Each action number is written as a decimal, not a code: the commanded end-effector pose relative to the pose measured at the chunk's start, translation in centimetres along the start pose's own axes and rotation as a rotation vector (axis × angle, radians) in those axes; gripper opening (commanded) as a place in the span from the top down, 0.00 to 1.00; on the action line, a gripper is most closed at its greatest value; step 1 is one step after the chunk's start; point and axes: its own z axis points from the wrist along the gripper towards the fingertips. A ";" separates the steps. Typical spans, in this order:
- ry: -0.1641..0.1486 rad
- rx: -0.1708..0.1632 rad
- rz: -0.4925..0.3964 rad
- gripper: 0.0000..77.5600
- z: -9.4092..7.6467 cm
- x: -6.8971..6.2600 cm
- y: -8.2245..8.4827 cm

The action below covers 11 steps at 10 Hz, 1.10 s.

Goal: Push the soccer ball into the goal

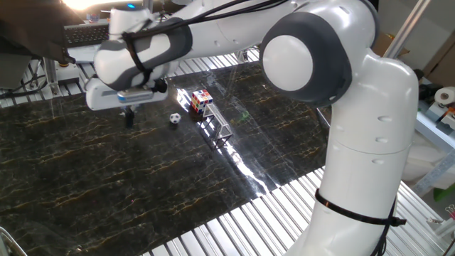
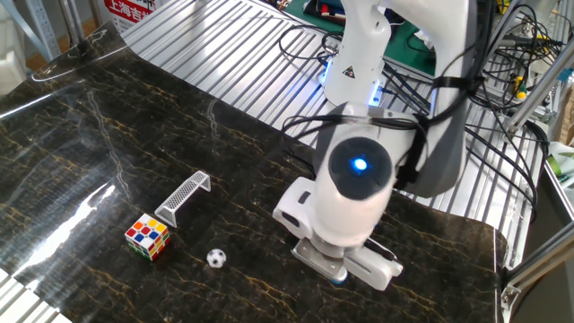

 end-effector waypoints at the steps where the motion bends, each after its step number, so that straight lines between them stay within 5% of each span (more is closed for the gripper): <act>1: -0.008 0.010 0.008 1.00 -0.2 -0.1 0.0; 3: -0.028 0.006 0.018 1.00 0.3 -0.8 0.2; 7: -0.061 -0.017 0.037 1.00 1.3 -7.0 -0.3; 11: -0.091 -0.017 0.097 1.00 2.2 -9.8 -1.0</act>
